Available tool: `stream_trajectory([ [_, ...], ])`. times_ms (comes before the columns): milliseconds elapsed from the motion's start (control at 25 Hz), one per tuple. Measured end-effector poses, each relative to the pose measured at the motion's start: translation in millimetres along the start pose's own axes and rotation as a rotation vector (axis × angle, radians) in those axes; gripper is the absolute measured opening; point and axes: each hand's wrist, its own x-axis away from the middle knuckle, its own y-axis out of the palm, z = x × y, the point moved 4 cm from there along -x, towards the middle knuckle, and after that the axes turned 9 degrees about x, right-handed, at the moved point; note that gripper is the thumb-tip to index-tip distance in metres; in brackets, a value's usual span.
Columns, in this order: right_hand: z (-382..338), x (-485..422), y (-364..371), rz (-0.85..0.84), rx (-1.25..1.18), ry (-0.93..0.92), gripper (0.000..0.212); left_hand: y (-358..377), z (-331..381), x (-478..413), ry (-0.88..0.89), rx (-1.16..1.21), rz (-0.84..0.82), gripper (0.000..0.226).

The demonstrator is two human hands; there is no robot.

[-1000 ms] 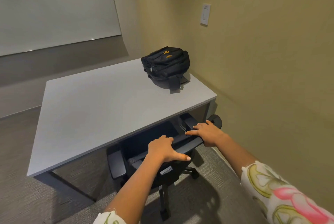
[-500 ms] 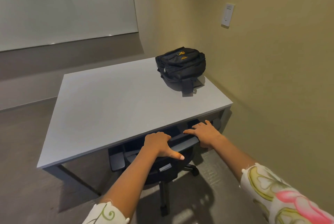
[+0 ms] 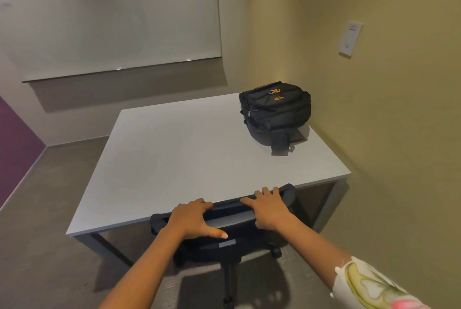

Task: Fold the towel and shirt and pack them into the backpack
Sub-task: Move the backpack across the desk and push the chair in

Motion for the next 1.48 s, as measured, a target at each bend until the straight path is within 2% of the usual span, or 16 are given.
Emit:
stream_trajectory([
  [480, 6.1, -51.4, -5.3, 0.061, -0.048, -0.091, 0.070, -18.6, -29.8, -25.2, -0.054, 0.142, 0.119, 0.092],
  [920, -1.7, -51.5, -11.8, 0.034, -0.075, -0.074, 0.075, -19.9, -41.5, -34.2, 0.056, 0.111, 0.043, 0.089],
  [1160, -4.0, -48.5, -18.1, -0.006, -0.126, -0.079, 0.077, -19.8, -45.1, -40.1, 0.140, 0.045, -0.057, 0.100],
  [1240, -2.9, -49.5, -16.9, -0.017, -0.161, -0.104, 0.084, -19.4, -46.2, -42.4, 0.170, 0.046, -0.105, 0.102],
  [1360, -2.1, -45.6, -18.3, -0.016, -0.242, -0.129, 0.098, -22.1, -51.6, -45.5, 0.207, 0.087, -0.137, 0.097],
  [1480, -5.6, -40.6, -24.0, 0.007, -0.321, -0.106, 0.087, -25.9, -57.5, -49.4, 0.194, 0.130, -0.162, 0.086],
])
